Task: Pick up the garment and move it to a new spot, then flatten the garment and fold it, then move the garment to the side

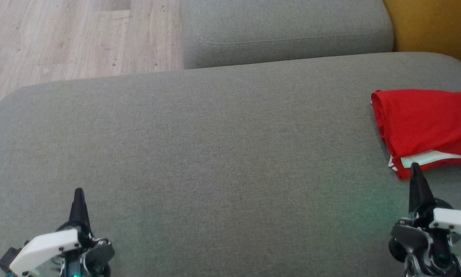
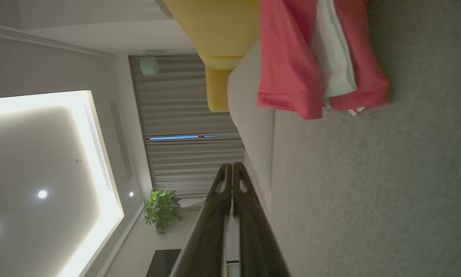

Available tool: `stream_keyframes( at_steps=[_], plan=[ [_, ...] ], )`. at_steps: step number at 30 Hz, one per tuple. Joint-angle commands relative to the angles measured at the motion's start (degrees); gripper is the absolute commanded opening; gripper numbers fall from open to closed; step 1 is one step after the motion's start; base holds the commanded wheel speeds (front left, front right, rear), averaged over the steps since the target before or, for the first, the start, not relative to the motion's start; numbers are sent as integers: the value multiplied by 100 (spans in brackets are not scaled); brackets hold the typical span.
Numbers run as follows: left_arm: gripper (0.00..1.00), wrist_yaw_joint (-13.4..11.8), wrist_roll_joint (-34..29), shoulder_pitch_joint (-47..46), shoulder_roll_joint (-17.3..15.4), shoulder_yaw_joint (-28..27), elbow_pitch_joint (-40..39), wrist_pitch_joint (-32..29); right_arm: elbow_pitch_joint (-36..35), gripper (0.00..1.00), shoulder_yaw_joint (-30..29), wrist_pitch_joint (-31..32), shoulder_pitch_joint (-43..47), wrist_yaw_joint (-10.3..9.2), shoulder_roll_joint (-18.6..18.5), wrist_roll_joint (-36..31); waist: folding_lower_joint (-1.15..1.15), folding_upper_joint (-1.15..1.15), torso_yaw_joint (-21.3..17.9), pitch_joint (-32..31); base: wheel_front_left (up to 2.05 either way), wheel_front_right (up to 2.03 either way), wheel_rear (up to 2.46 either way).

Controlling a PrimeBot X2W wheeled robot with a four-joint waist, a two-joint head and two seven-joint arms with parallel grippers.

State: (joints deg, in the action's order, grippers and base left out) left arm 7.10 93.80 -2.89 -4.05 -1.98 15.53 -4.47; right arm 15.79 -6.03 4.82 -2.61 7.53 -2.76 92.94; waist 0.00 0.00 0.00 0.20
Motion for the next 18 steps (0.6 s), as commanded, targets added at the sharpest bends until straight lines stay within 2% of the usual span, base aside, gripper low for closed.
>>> stream_keyframes(
  at_steps=[1, 18],
  plan=[
    [0, 38, 27, -311, -48, -225, -159, -19, -186, 0, 106, 42, -343, -4, -124, 52, 0, 0, 0, -1, 0, 0, 0],
    [0, 38, -10, -314, -16, -270, -157, -55, -184, 0, 73, 68, -346, -4, -101, 24, 0, 0, 0, -2, 0, 0, 0]
  ],
)
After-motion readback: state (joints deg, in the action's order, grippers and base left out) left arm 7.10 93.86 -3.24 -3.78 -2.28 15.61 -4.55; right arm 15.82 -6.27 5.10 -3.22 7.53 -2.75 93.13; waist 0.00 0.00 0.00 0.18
